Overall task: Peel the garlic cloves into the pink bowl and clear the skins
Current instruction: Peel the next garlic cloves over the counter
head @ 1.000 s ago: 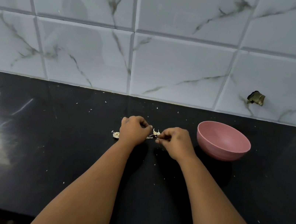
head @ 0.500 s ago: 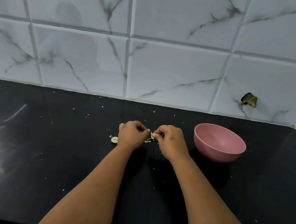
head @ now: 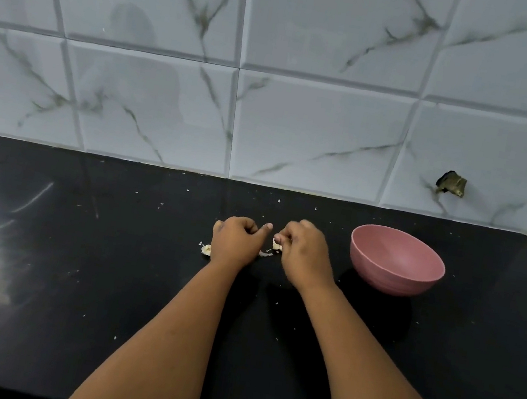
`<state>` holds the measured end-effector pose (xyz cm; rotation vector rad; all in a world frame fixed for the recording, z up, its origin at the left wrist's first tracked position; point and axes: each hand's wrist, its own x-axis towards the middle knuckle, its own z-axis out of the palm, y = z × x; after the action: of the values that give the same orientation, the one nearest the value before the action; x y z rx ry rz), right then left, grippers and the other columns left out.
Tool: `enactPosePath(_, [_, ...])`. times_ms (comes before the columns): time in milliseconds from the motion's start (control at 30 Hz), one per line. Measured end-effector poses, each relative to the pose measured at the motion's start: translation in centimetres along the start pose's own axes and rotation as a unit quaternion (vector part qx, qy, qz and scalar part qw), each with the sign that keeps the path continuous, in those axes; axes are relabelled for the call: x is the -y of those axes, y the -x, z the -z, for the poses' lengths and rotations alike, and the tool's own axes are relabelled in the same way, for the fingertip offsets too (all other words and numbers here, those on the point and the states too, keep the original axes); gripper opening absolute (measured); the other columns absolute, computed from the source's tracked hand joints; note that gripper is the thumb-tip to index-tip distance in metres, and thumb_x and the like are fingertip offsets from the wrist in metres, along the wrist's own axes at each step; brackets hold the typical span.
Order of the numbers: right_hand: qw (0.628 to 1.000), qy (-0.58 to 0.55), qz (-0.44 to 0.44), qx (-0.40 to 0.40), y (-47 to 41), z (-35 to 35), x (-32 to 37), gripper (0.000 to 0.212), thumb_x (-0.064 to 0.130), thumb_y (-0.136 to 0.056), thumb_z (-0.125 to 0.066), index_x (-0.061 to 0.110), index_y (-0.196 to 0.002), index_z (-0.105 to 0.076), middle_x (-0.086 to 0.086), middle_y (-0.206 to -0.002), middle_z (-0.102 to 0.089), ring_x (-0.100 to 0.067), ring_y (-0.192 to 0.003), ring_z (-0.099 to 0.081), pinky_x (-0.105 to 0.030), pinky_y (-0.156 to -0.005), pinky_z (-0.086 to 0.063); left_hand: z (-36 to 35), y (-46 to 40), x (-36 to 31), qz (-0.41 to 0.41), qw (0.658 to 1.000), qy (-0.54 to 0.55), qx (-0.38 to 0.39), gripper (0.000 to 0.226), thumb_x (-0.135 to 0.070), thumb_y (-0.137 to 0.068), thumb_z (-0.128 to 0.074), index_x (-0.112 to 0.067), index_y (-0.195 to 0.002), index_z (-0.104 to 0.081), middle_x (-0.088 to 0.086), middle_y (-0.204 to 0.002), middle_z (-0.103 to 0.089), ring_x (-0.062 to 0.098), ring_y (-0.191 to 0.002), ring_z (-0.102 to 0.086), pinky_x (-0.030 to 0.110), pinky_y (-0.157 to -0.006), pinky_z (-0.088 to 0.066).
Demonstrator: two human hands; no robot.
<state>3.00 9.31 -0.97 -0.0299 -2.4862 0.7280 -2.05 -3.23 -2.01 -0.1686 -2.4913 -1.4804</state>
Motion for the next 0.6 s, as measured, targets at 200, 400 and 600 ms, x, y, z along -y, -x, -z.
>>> enactPosePath(200, [0.992, 0.027, -0.011, 0.119, 0.0, -0.1, -1.2, 0.019, 0.014, -0.090, -0.065, 0.014, -0.071, -0.061, -0.003, -0.081, -0.059, -0.019, -0.075, -0.058, -0.024, -0.066, -0.041, -0.1, 0.0, -0.3, -0.013, 1.000, 0.005, -0.003, 0.052, -0.047, -0.087, -0.067, -0.018, -0.052, -0.042, -0.001, -0.053, -0.052, 0.011, -0.076, -0.049, 0.044, -0.107, -0.038])
enactPosePath(400, [0.944, -0.299, -0.126, -0.063, 0.2, 0.4, -0.8, 0.015, 0.018, -0.093, -0.064, 0.016, -0.080, -0.071, 0.011, -0.066, -0.066, 0.003, -0.059, -0.057, -0.006, -0.056, -0.040, 0.0, 0.2, -0.7, -0.051, 0.994, 0.094, 0.002, 0.011, -0.036, -0.089, -0.069, -0.032, -0.095, -0.061, -0.012, -0.078, -0.065, 0.007, -0.078, -0.062, 0.023, -0.068, -0.047])
enactPosePath(600, [0.834, -0.507, -0.214, -0.033, 0.2, 0.1, -0.8, 0.010, 0.015, -0.095, -0.062, 0.013, -0.091, -0.071, 0.002, -0.068, -0.066, -0.006, -0.060, -0.057, -0.019, -0.055, -0.046, -1.3, 1.0, -1.8, -0.102, 0.983, 0.149, 0.023, 0.022, -0.037, -0.087, -0.072, -0.019, -0.077, -0.065, 0.000, -0.069, -0.068, 0.009, -0.060, -0.059, 0.026, -0.059, -0.050])
